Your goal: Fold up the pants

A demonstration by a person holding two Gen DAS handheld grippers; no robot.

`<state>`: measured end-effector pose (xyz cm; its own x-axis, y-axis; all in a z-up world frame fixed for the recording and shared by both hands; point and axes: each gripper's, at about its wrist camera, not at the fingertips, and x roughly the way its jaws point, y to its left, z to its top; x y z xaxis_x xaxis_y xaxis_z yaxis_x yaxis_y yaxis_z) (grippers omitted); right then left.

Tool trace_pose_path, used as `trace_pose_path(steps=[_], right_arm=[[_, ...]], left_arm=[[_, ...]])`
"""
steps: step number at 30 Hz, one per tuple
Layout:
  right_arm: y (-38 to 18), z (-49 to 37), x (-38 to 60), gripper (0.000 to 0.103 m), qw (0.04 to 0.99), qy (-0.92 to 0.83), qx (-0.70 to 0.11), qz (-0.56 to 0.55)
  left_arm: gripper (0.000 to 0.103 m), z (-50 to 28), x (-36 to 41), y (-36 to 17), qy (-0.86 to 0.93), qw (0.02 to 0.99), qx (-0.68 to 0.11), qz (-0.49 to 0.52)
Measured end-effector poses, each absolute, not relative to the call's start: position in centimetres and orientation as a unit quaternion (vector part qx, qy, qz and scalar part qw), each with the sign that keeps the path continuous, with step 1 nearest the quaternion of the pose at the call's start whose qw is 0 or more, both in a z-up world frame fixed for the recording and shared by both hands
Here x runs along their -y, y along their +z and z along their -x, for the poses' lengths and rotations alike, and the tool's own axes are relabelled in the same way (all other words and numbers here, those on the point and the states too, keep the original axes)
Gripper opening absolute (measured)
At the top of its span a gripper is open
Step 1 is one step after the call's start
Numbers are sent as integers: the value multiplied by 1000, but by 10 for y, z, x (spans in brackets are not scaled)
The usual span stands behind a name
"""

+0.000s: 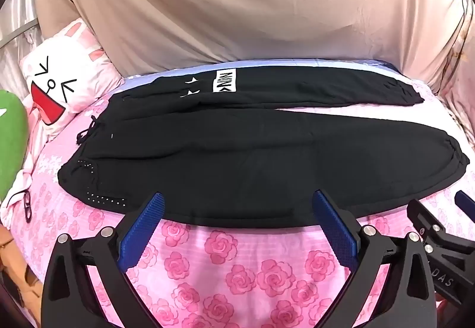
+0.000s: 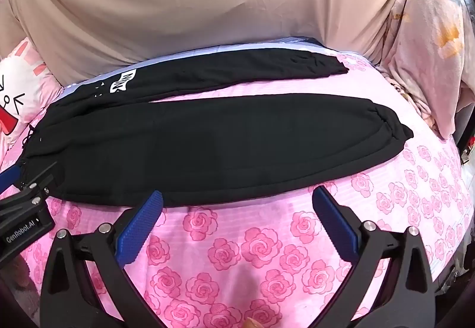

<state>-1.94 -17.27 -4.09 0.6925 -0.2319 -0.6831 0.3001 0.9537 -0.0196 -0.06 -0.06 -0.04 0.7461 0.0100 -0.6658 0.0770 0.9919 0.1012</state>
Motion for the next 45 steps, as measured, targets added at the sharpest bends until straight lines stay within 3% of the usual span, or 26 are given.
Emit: trace_pose_path(steps=[45], right_arm=[[-32,18,160,98,927,-150,-342,-21]], left_arm=[[98,-4,-5,-16,-18,925,-373,-62]])
